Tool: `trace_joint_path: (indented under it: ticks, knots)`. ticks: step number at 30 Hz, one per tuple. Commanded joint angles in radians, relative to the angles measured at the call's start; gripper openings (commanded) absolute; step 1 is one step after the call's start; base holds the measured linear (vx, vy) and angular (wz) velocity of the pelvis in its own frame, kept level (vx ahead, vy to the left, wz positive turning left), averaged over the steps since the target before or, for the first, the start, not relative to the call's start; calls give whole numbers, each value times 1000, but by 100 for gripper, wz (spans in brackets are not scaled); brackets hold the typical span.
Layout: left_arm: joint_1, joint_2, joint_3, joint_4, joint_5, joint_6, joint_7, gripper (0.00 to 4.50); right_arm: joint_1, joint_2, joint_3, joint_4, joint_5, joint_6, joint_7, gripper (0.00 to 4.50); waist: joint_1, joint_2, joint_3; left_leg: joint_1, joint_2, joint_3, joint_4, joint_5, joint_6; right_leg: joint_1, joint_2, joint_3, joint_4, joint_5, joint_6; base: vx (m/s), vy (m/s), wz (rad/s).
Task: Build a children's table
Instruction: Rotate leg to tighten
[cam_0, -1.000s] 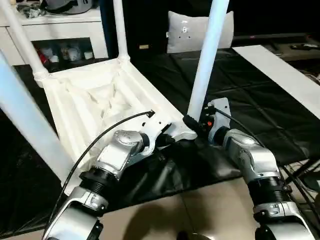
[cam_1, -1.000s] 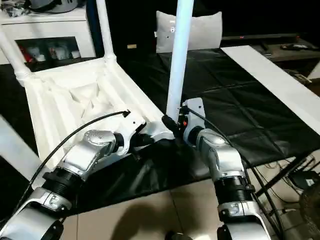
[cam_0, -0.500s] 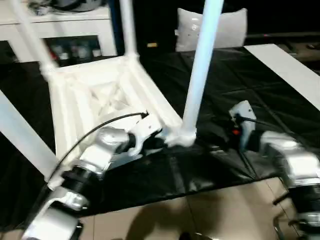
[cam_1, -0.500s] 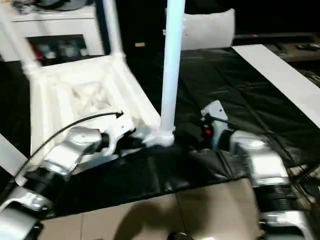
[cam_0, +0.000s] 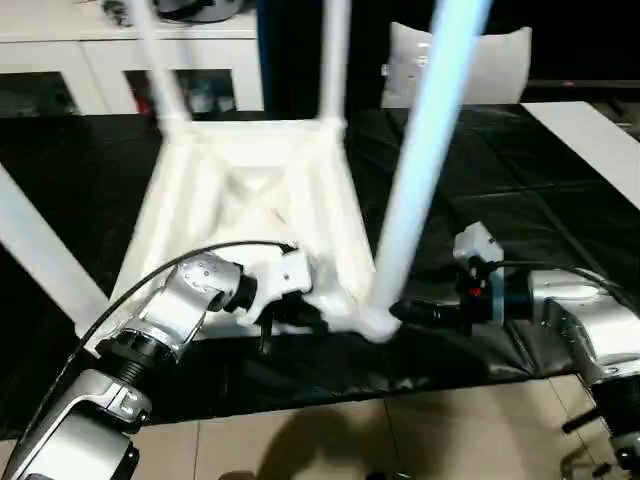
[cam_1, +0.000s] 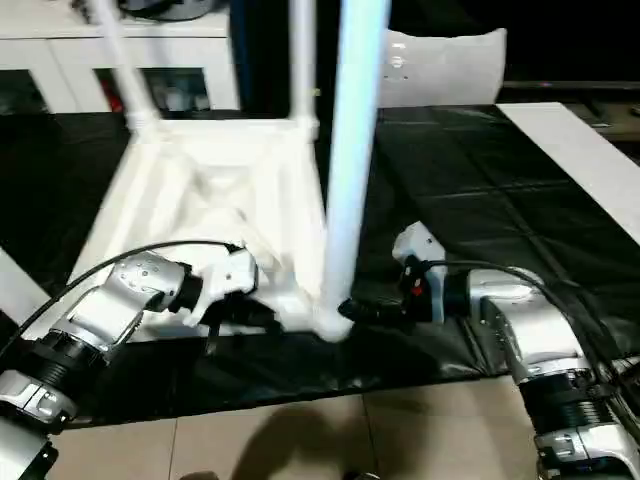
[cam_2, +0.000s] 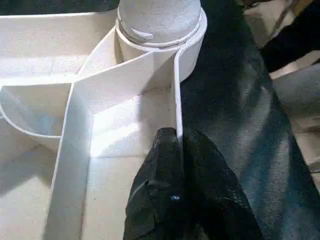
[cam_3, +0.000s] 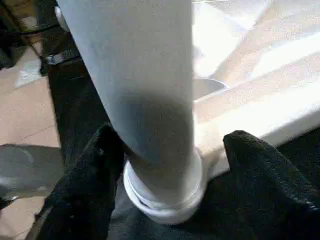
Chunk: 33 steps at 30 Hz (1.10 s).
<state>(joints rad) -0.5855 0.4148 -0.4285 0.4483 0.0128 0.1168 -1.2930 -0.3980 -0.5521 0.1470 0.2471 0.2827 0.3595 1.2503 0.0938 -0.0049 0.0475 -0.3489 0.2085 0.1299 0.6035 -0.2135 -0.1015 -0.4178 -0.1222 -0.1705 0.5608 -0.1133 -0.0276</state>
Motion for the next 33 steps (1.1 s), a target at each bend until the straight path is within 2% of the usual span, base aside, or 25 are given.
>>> trace_joint_path:
  ticks: [1,4,10,17,20,21,23,24,25,26,27,28,29,30,31,32,33]
  knots:
    - [6,-15,-45,-43,4,-22,-42,0,-12,1,15,-1,15,5,20,309,-6,-13,-72,-12,18,24,-72,-137,67,75,-35,54,-60,-419,-104,0,0,0]
    - [5,-22,-48,-41,5,-27,-48,0,-14,3,34,8,9,13,47,279,-6,-14,-71,-10,16,25,-71,-150,63,73,-34,54,-63,-440,-95,0,0,0]
    - [3,-17,-48,-38,8,-32,-51,0,-13,4,37,7,23,35,65,225,-6,-15,-72,-13,14,25,-71,-141,60,75,-33,54,-65,-452,-79,0,0,0]
    - [7,-24,-33,-35,3,-7,-27,0,11,29,22,-39,64,87,51,200,-5,-10,-73,-13,14,25,-71,-136,57,76,-32,54,-63,-434,-87,0,0,0]
    - [7,-46,-15,-38,6,47,36,0,23,57,5,-70,78,119,2,200,-8,-10,-71,-14,15,25,-72,-144,52,75,-31,53,-65,-445,-83,0,0,0]
    - [-1,-85,23,-24,16,98,152,0,23,94,-12,-83,59,163,-103,200,-9,-9,-71,-12,14,24,-71,-147,43,74,-30,53,-66,-454,-78,0,0,0]
    - [-15,-129,67,-3,23,163,274,0,16,136,-18,-75,7,189,-235,200,-14,-12,-67,-11,5,27,-68,-166,23,72,-28,41,-82,-529,-42,0,0,0]
    - [-17,-137,75,-6,22,182,292,0,10,152,-22,-67,-11,201,-283,200,-16,-10,-66,-11,3,27,-66,-174,14,71,-27,38,-83,-552,-30,0,0,0]
    - [-19,-173,110,-17,12,244,366,0,-12,214,-57,-37,-46,251,-438,200,-26,-10,-64,-12,-1,24,-64,-202,7,70,-27,28,-94,-600,-3,0,0,0]
    - [-19,-173,110,-17,12,244,366,0,-12,214,-57,-37,-46,251,-438,198,-34,-9,-64,-17,-1,21,-64,-213,1,73,-27,23,-96,-610,9,0,0,0]
    - [-21,-190,125,-19,8,263,397,0,-23,241,-75,-26,-55,268,-501,198,-51,-9,-65,-19,-5,18,-58,-251,2,74,-26,7,-110,-642,43,0,0,0]
    - [-22,-219,146,-25,10,290,454,0,-43,297,-115,-1,-76,285,-630,198,-69,-3,-64,-12,-7,19,-52,-276,9,67,-25,-4,-123,-652,56,0,0,0]
    - [-22,-239,159,-25,15,300,500,0,-58,337,-145,24,-92,268,-727,198,-84,6,-67,-17,-2,11,-52,-288,6,76,-27,-16,-126,-646,62,0,0,0]
    - [-23,-253,168,-24,19,306,530,0,-67,363,-164,40,-102,255,-789,198,-93,7,-69,-18,2,8,-55,-296,9,80,-27,-19,-129,-631,63,0,0,0]
    - [-23,-253,168,-24,20,307,531,0,-68,364,-165,40,-102,254,-792,198,-108,13,-69,-23,12,0,-62,-316,19,88,-29,-21,-126,-597,58,0,0,0]
    - [-22,-284,186,-28,21,324,581,0,-82,409,-194,66,-85,214,-843,198,-118,15,-68,-17,27,-3,-71,-346,32,89,-33,-16,-121,-546,35,0,0,0]
    - [-23,-290,187,-29,22,325,588,0,-83,414,-193,69,-82,193,-835,232,-120,16,-67,-15,27,-2,-72,-358,32,86,-34,-13,-117,-535,24,0,0,0]
